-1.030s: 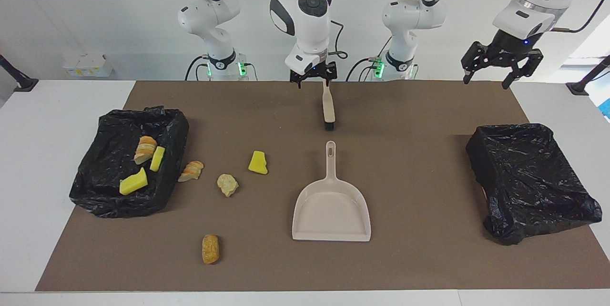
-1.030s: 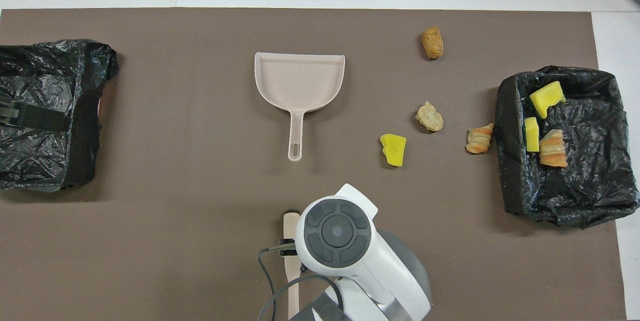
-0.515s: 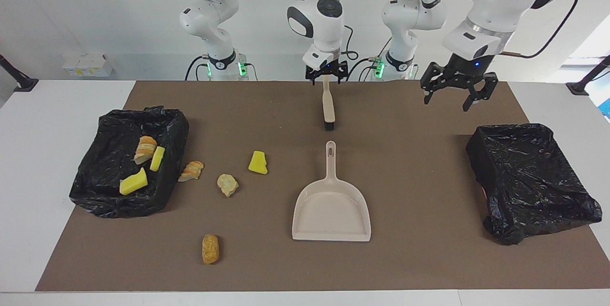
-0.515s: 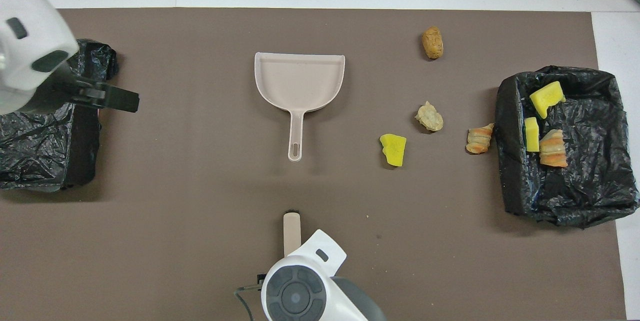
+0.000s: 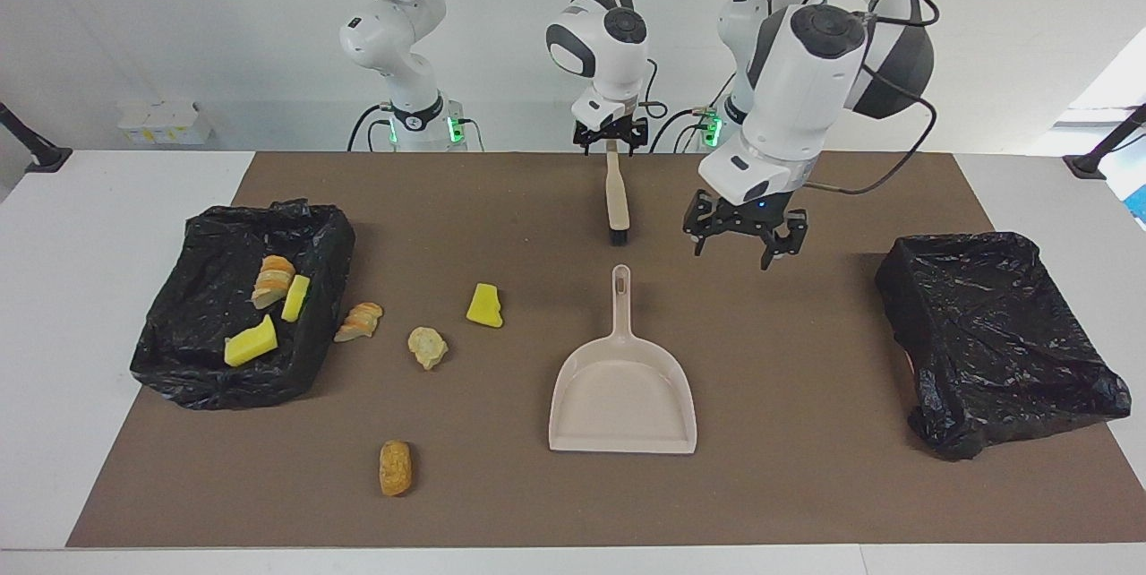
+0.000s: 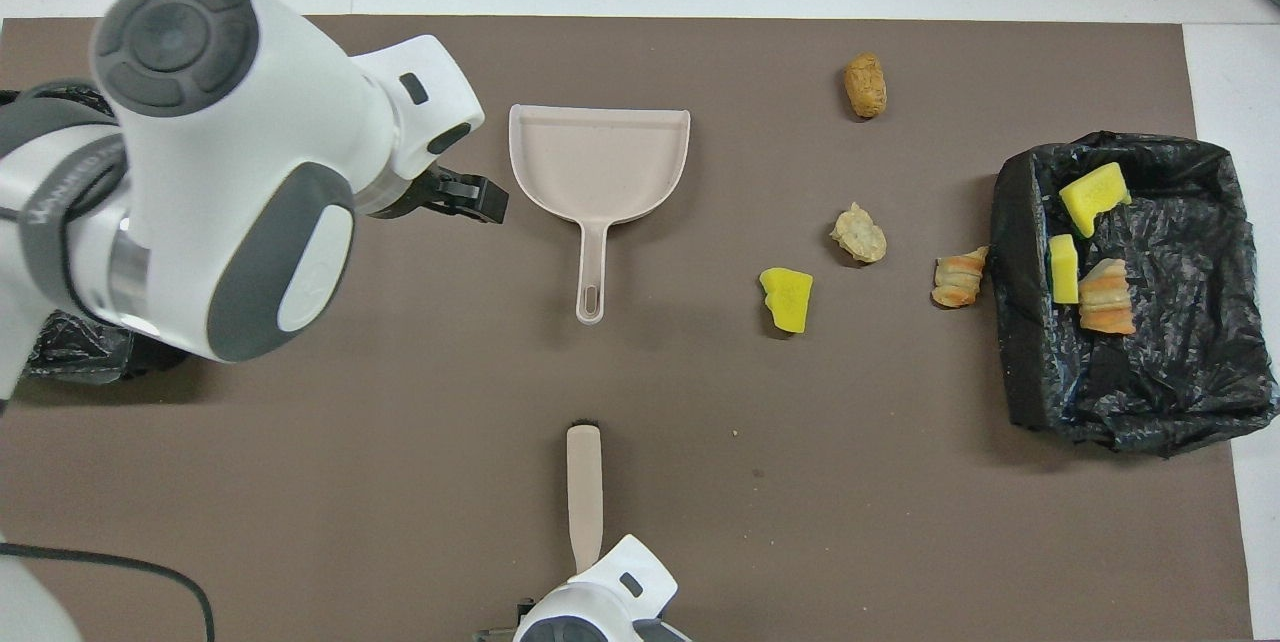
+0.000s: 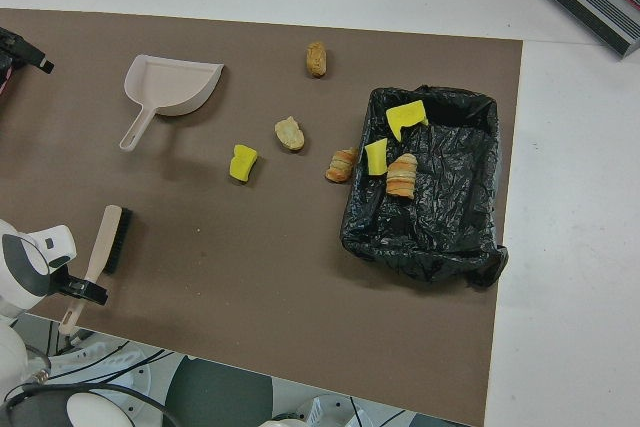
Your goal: Sweep and dump trash in bin
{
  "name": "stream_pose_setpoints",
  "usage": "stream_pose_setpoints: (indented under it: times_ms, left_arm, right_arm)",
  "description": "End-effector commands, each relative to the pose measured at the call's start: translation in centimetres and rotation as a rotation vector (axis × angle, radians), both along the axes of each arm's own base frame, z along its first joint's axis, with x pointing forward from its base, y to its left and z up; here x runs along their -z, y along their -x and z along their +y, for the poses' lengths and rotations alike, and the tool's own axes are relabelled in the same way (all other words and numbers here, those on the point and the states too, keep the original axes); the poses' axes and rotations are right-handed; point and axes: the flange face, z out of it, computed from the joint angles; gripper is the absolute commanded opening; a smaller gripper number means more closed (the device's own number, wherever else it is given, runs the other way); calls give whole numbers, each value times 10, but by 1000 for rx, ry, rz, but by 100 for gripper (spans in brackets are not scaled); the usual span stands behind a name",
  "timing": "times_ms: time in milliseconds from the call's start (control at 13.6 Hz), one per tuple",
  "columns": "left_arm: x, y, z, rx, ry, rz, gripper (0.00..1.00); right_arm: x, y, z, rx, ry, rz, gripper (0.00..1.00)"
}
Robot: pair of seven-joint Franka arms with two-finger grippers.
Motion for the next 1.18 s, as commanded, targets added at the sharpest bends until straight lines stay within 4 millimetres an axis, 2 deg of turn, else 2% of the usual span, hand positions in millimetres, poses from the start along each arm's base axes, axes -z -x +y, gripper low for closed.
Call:
stream_pose_setpoints:
  times_ms: [0, 147, 221, 368, 515, 662, 736, 809, 883, 1104]
  left_arm:
    - [45, -7, -40, -54, -4, -32, 100]
    - [65, 0, -52, -44, -7, -24, 100]
    - [77, 0, -54, -40, -6, -23, 100]
    - [96, -6, -59, -48, 8, -35, 100]
    - [105, -5, -67, -81, 33, -44, 100]
    - [119, 1, -75, -67, 30, -37, 100]
    - [142, 4, -88, -54, 21, -15, 100]
    - [156, 8, -98, -48, 24, -15, 100]
    - [159, 12, -104, -51, 24, -11, 100]
    - [162, 14, -105, -52, 12, 3, 100]
  right_arm:
    - [-2, 2, -1, 12, -20, -3, 64]
    - [-4, 1, 0, 9, -22, -3, 50]
    - [-3, 1, -1, 8, -16, 1, 37]
    - [-4, 1, 0, 9, -12, 5, 1]
    - [-6, -7, 1, 50, 0, 15, 0]
    - [-13, -17, -10, 97, 20, 28, 0]
    - [-20, -24, -19, 113, 31, 38, 0]
    - [-29, -36, -32, 141, 34, 44, 0]
    - [-38, -49, -51, 167, 49, 62, 0]
    - [-54, -74, -87, 195, 87, 91, 0]
